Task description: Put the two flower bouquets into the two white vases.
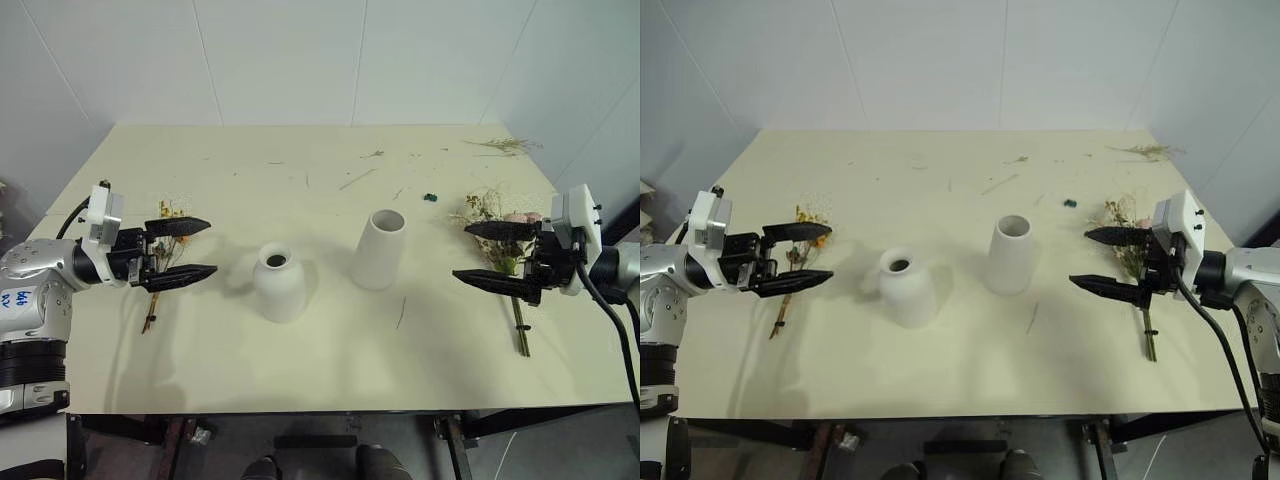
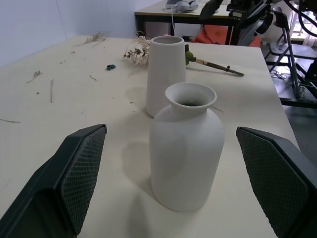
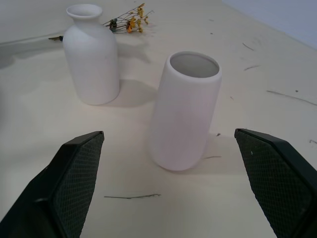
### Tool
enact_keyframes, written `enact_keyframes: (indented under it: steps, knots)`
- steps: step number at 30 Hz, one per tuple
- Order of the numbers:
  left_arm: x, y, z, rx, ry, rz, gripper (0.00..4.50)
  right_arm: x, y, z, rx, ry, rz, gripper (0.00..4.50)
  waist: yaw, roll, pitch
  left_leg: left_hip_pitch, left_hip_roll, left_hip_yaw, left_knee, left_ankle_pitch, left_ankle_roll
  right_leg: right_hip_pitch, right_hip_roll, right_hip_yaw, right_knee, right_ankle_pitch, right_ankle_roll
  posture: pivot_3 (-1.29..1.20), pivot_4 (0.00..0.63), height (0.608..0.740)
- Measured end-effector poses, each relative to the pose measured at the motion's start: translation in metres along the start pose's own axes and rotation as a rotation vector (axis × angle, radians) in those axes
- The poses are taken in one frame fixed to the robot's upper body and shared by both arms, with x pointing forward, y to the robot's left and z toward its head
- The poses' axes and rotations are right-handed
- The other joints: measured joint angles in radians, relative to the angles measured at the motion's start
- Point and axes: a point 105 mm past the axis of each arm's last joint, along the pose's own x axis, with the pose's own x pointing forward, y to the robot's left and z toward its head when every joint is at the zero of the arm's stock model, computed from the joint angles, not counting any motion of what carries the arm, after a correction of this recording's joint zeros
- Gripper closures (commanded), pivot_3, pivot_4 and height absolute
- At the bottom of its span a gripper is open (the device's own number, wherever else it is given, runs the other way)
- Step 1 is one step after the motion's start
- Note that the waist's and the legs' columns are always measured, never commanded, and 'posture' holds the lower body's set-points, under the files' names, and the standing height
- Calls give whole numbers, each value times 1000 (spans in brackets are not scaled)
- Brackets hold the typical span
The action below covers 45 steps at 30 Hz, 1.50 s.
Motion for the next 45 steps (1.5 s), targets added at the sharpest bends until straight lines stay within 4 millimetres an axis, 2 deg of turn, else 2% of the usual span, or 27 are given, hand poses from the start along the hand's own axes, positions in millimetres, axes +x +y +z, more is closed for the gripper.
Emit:
enact_keyframes:
  steps: [4, 10, 14, 19, 22, 27, 32, 35, 37, 45]
  knots:
    - [5, -1, 3, 23, -17, -4, 0, -5, -6, -6, 20, 37, -31, 37, 1, 0, 0, 0, 0, 0, 1, 0, 0, 0, 0, 0, 1, 0, 0, 0, 150, 740]
    - [19, -7, 20, 74, -74, -61, 0, -23, -38, -21, 186, 273, -205, 37, 0, 0, 0, 0, 0, 0, 1, 0, 0, -1, 0, 0, 1, 0, -1, 0, 150, 740]
    - [27, -10, 36, 107, -101, -101, 0, -37, -57, -40, 316, 424, -352, 37, -2, 0, 0, -1, 0, 0, 1, 0, 0, -1, 0, 0, 1, -1, -1, 0, 150, 740]
    - [34, -18, 48, 130, -118, -135, 0, -48, -65, -70, 489, 600, -468, 37, -4, 1, 0, -5, 0, 0, 1, 0, 0, -5, 0, 0, 1, -1, -1, 0, 150, 740]
    - [37, -22, 54, 148, -126, -141, 0, -44, -74, -82, 557, 667, -529, 37, -7, 1, 0, -5, -1, 1, 1, 0, 0, -5, 0, 0, 1, 0, -1, 0, 150, 740]
    - [39, -32, 61, 157, -137, -147, 0, -42, -79, -114, 622, 773, -572, 37, -5, 1, 1, -6, -1, 0, 1, 0, 0, -5, -1, 0, 0, 0, -1, 0, 150, 740]
    - [37, -39, 62, 150, -136, -129, 0, -35, -84, -122, 676, 781, -587, 37, -6, 2, 1, -6, -1, 0, 1, 0, 0, -5, 0, 0, 0, 0, 0, 0, 150, 740]
    - [35, -41, 64, 156, -142, -118, 0, -33, -87, -124, 663, 789, -590, 645, -6, 2, 1, -6, -1, 0, 2, 0, 0, -5, 0, 0, 0, 0, 0, 0, 150, 740]
    - [34, -41, 62, 152, -136, -102, 0, -34, -90, -126, 650, 798, -598, 1241, -7, 2, 1, -6, -1, 0, 2, 0, 0, -5, 0, 0, 0, 0, 0, 0, 150, 740]
    - [34, -43, 65, 165, -135, -104, 0, -33, -93, -128, 646, 783, -606, 4006, -11, 1, 1, -5, -1, 0, 3, 0, 0, -5, 0, 0, 1, 0, 0, 0, 150, 740]
